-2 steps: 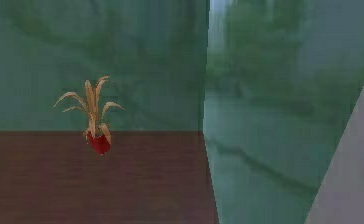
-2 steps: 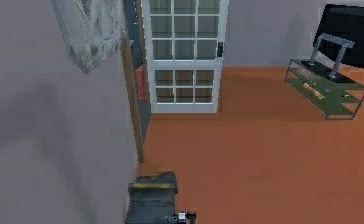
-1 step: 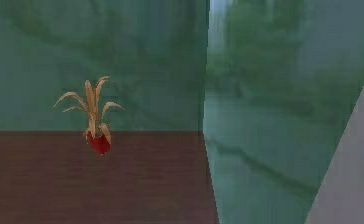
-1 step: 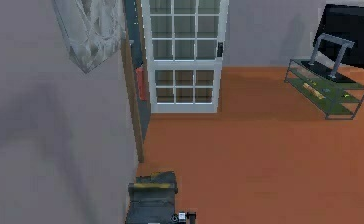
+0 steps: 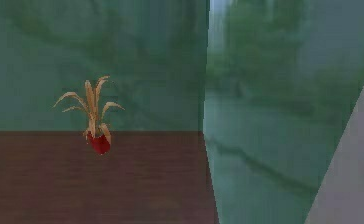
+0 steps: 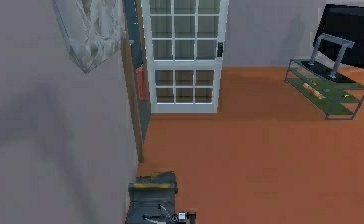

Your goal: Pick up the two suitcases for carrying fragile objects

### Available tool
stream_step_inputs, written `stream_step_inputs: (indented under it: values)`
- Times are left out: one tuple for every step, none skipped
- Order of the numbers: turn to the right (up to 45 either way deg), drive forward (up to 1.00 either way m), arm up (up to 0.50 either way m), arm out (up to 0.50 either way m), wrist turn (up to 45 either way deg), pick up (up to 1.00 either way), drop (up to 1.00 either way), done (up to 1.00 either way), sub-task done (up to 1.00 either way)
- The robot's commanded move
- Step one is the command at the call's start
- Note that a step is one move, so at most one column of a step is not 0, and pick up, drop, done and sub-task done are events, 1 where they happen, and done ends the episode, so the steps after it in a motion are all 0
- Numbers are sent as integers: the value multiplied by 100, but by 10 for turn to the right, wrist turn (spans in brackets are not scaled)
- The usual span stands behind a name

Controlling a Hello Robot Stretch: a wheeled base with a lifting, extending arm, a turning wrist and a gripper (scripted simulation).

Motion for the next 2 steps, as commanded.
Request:
stream_step_inputs:
  values:
    - [0, 0, 0, 0, 330, 0, 0, 0, 0]
    - [0, 0, -30, 0, 0, 0, 0, 0, 0]
